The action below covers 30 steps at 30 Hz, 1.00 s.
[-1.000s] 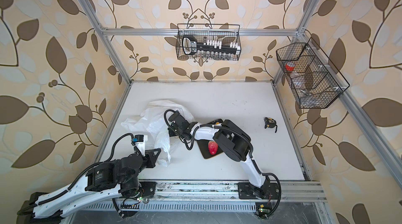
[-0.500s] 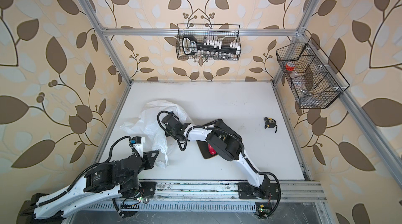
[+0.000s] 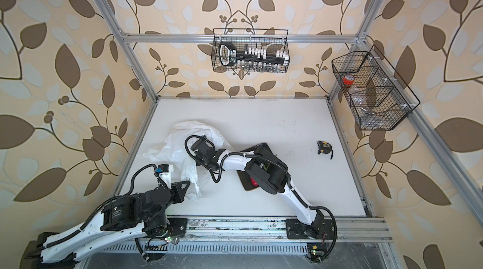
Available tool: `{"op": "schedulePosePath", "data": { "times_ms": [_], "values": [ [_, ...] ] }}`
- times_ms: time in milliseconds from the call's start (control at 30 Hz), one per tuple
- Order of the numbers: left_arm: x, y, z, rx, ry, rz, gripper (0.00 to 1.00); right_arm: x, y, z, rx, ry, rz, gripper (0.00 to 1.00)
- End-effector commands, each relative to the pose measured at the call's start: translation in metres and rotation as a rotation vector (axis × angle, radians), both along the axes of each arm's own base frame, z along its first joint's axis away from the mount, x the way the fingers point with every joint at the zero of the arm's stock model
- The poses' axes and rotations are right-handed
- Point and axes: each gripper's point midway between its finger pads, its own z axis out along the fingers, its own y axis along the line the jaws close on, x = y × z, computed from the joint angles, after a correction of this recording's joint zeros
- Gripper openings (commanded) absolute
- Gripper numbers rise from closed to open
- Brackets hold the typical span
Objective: Take fruits out of the plastic bag
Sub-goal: Pick up the fruit from the plastic bag, then place the fruit on the plate.
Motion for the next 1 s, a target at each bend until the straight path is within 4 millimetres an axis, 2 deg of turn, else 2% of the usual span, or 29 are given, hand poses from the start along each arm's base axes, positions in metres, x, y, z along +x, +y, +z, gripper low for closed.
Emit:
{"op": "schedulePosePath", "data": {
  "times_ms": [0,100,200,433,533,667,733,867,967],
  "values": [
    [0.006,0.013,0.002,0.009,-0.015,0.088,0.0,-0.011,0.001,0.043,0.066,-0.035,0.033,0.42],
    [0.008,0.017,0.002,-0.003,-0.018,0.121,0.0,-0.025,-0.004,0.057,0.092,-0.033,0.065,0.42],
    [0.011,0.016,0.003,-0.023,-0.026,0.14,0.0,-0.043,-0.014,0.063,0.094,-0.034,0.088,0.42],
    [0.016,0.014,0.006,-0.05,-0.036,0.177,0.0,-0.095,-0.039,0.063,0.05,-0.018,0.171,0.42],
    [0.018,0.009,0.007,-0.068,-0.037,0.179,0.0,-0.116,-0.052,0.056,0.016,0.002,0.219,0.42],
    [0.02,0.011,0.011,-0.08,-0.046,0.207,0.0,-0.141,-0.078,0.045,-0.035,0.047,0.268,0.4],
    [0.021,0.014,0.013,-0.086,-0.051,0.226,0.0,-0.152,-0.091,0.045,-0.05,0.056,0.28,0.4],
    [0.023,0.017,0.015,-0.1,-0.06,0.251,0.0,-0.175,-0.112,0.07,-0.039,0.035,0.297,0.4],
    [0.022,0.018,0.015,-0.097,-0.055,0.251,0.0,-0.181,-0.14,0.086,-0.035,0.014,0.24,0.4]
  ]
}}
